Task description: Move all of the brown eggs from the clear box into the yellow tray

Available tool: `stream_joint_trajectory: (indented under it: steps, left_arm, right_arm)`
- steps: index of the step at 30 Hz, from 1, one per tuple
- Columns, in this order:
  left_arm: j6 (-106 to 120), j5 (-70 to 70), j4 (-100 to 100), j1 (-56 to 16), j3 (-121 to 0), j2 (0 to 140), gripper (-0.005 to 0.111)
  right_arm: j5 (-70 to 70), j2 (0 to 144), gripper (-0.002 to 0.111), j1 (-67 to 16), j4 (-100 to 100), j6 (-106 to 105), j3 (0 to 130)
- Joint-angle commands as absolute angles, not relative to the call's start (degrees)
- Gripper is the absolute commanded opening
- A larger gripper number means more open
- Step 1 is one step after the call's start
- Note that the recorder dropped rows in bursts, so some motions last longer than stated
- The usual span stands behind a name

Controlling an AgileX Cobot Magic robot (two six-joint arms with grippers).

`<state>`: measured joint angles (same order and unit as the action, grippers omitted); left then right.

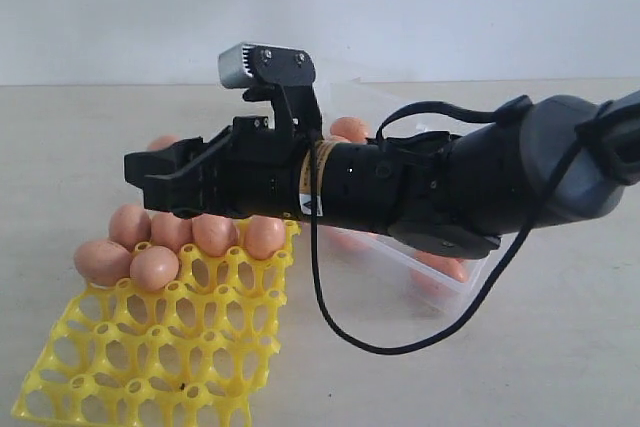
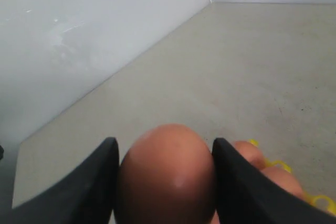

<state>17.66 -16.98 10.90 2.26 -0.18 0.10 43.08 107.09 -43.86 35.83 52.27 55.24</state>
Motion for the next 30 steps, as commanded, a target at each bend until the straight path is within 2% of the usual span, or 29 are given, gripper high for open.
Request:
stream_joint_trajectory:
  steps: [1, 19, 30]
  left_arm:
    - [17.9, -16.5, 10.9, 1.9, 0.0, 0.0, -0.004]
    - [17.9, -16.5, 10.9, 1.9, 0.0, 0.0, -0.004]
    - [17.9, -16.5, 10.9, 1.9, 0.0, 0.0, -0.004]
  right_arm:
    - [42.9, 108.2, 0.000, -43.3, 36.4, 49.9, 55.0]
    - [39.9, 116.5, 0.000, -43.8, 38.0, 41.3, 55.6]
    - [39.3, 116.7, 0.000, -43.9, 37.7, 40.7, 55.6]
